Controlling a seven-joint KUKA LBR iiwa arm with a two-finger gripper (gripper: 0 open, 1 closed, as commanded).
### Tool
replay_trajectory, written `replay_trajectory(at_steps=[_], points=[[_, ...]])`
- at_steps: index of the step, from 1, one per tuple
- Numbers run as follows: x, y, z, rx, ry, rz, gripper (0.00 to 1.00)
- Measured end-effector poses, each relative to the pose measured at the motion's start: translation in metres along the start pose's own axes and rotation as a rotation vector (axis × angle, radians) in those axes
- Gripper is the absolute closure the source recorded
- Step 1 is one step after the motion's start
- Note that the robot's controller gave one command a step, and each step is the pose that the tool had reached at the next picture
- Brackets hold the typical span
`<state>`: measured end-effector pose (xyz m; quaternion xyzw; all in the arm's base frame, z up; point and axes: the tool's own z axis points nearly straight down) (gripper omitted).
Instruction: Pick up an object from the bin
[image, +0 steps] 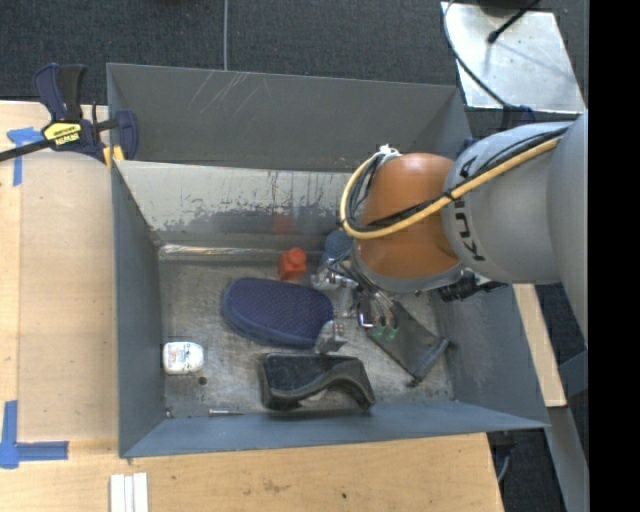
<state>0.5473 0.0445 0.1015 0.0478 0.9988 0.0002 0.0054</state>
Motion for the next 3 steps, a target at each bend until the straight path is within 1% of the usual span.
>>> replay_trajectory(at_steps=[1, 2, 3], points=[[-0.072, 0.077, -0.006, -0.005, 0.017, -0.057, 0.00], [-0.072, 0.062, 0.023, -0.008, 0.002, 0.086, 0.00], [-0.073, 0.064, 0.021, -0.003, 0.009, 0.082, 0.00]])
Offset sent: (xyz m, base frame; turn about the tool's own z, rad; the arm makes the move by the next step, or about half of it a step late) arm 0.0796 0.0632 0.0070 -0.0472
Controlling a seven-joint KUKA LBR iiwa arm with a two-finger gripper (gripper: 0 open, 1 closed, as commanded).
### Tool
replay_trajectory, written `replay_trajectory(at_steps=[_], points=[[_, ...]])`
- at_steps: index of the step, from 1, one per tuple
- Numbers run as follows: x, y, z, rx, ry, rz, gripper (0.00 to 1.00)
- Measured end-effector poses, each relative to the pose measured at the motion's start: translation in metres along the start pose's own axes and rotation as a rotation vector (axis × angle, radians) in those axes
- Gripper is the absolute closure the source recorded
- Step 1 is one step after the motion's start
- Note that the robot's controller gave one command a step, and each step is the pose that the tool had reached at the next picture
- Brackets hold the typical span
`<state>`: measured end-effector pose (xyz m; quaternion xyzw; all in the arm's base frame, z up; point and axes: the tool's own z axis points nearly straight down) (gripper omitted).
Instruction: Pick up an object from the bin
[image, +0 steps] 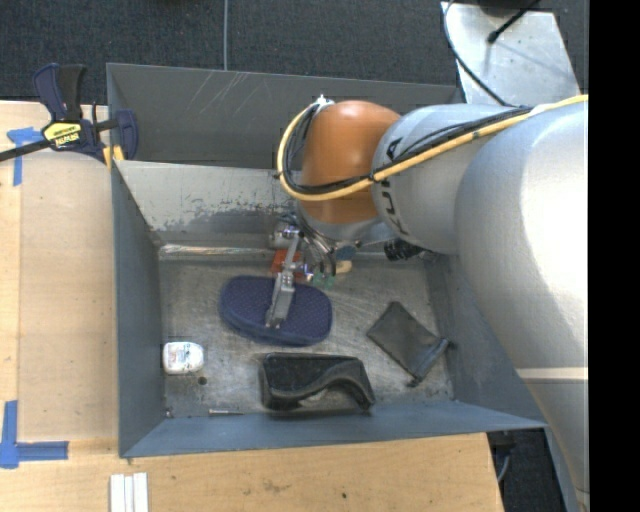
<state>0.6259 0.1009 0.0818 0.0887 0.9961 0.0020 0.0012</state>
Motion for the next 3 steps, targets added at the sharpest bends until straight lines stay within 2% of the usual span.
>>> replay_trajectory(at_steps=[1, 2, 3], points=[[-0.002, 0.001, -0.004, -0.002, -0.003, 0.002, 1.00], [-0.005, 0.001, -0.106, 0.000, -0.010, 0.000, 1.00], [-0.007, 0.001, -0.113, 0.002, -0.004, -0.001, 1.00]])
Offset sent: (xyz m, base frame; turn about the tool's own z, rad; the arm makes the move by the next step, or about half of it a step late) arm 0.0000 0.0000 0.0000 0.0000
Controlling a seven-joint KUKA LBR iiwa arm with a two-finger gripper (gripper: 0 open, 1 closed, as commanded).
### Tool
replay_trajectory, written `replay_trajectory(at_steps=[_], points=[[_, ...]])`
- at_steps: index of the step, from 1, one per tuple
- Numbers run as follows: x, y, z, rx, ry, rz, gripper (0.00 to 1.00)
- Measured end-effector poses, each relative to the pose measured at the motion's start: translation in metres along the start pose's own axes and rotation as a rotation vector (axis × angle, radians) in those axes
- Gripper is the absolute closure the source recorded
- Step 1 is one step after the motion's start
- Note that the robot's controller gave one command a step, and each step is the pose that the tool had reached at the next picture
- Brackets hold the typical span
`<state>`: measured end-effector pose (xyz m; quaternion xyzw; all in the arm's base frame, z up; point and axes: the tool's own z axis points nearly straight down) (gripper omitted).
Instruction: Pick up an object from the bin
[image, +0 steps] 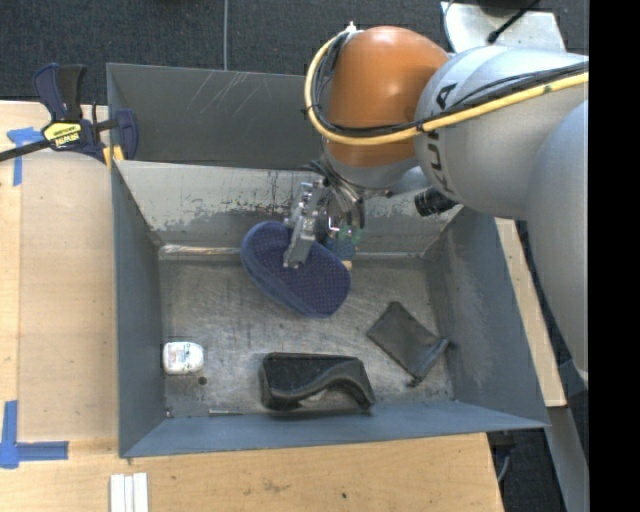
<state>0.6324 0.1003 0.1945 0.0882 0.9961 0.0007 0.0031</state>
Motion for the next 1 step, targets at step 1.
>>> replay_trajectory(at_steps=[1], points=[[-0.0014, 0.0000, -0.0035, 0.000, -0.001, -0.001, 1.00]])
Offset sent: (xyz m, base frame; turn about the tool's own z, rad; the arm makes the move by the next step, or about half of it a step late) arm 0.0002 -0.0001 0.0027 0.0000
